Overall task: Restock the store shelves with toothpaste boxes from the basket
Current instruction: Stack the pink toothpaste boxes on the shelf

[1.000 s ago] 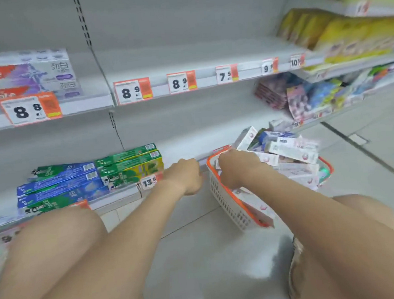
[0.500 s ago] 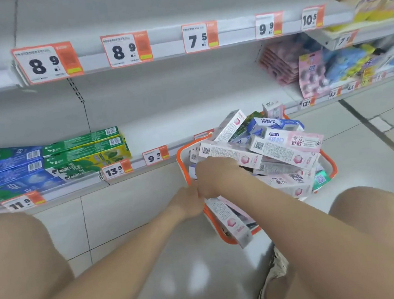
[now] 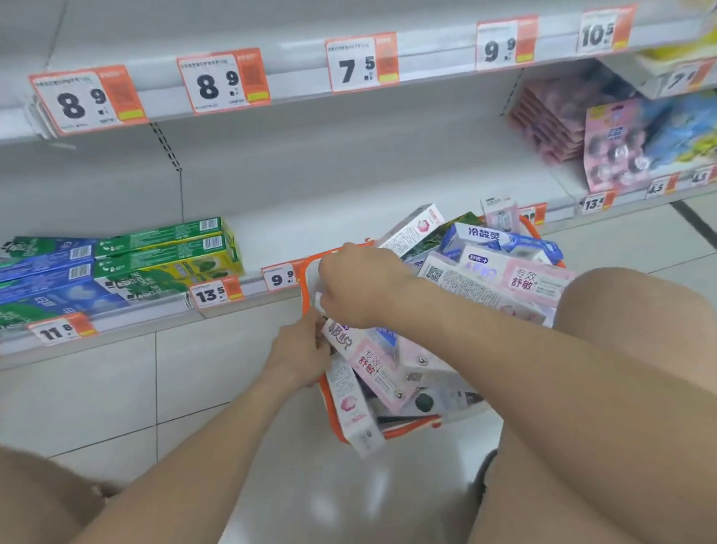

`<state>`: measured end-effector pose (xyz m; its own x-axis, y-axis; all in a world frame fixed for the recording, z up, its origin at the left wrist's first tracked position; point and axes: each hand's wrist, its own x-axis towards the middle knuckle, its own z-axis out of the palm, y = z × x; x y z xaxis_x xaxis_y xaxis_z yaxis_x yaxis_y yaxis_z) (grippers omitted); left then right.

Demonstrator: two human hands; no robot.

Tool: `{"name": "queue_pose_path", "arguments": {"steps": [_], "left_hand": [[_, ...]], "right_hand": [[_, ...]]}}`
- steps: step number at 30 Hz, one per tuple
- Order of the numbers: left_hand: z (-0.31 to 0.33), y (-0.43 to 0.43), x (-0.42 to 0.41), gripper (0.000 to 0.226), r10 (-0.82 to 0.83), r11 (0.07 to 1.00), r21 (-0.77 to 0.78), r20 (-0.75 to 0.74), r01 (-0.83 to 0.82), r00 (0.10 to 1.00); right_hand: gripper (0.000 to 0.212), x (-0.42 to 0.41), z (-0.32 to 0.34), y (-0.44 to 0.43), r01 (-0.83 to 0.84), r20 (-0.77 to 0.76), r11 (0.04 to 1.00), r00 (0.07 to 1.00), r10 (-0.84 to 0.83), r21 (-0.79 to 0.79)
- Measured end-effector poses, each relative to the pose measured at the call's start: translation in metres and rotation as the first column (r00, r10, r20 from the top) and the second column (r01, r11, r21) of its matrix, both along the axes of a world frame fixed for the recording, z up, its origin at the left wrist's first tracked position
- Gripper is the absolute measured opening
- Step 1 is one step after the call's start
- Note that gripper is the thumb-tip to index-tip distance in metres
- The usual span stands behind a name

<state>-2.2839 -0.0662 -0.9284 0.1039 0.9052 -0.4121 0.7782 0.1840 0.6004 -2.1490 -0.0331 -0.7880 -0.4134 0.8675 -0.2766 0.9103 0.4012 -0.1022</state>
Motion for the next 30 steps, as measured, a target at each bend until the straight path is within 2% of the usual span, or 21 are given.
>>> {"name": "queue_pose_path", "arguments": {"steps": [2, 8, 12, 15, 18, 21, 23, 25, 27, 30], "left_hand": [[-0.003, 0.002, -0.020, 0.020, 0.011, 1.000, 0.021, -0.047, -0.010, 0.999], [-0.001, 0.005, -0.099, 0.016, 0.045, 0.998, 0.063, -0.242, -0.030, 0.969], [0.013, -0.003, -0.145, 0.019, 0.098, 0.989, -0.075, -0.307, -0.127, 0.946], [0.022, -0.013, -0.166, 0.021, 0.124, 0.966, -0.173, -0.337, -0.191, 0.933], [0.029, -0.021, -0.172, 0.021, 0.086, 0.966, -0.183, -0.436, -0.182, 0.896], [0.044, -0.025, -0.165, 0.026, 0.159, 0.975, -0.035, -0.575, -0.218, 0.802], [0.059, -0.022, -0.158, 0.028, 0.258, 0.965, 0.120, -0.572, -0.232, 0.778], [0.068, -0.012, -0.150, 0.036, 0.323, 0.934, 0.288, -0.422, -0.212, 0.847], [0.076, 0.001, -0.142, 0.039, 0.267, 0.900, 0.415, -0.278, -0.136, 0.923], [0.082, 0.027, -0.133, 0.024, 0.178, 0.862, 0.506, -0.243, -0.032, 0.954]], "right_hand": [[0.008, -0.007, 0.005, 0.002, 0.007, -0.024, 1.000, 1.000, -0.007, 0.016], [0.016, -0.050, 0.009, -0.002, -0.015, -0.051, 0.998, 0.999, 0.019, 0.067], [0.007, -0.062, 0.006, -0.003, -0.088, -0.036, 0.991, 0.995, 0.092, 0.099], [0.021, -0.059, 0.005, -0.001, -0.123, -0.023, 0.985, 0.992, 0.127, 0.123], [0.024, -0.053, 0.004, -0.004, -0.096, -0.008, 0.989, 0.995, 0.098, 0.116], [0.030, -0.047, 0.009, -0.006, -0.053, 0.071, 0.998, 0.996, 0.051, 0.022], [0.031, -0.051, 0.020, -0.003, -0.045, 0.161, 0.998, 0.986, 0.052, -0.047], [0.028, -0.053, 0.030, 0.000, -0.026, 0.156, 0.998, 0.987, 0.036, -0.065], [0.024, -0.054, 0.027, 0.001, -0.006, 0.091, 0.999, 0.996, 0.010, -0.043], [0.025, -0.056, 0.011, -0.001, -0.043, 0.112, 0.998, 0.993, 0.048, -0.046]]}}
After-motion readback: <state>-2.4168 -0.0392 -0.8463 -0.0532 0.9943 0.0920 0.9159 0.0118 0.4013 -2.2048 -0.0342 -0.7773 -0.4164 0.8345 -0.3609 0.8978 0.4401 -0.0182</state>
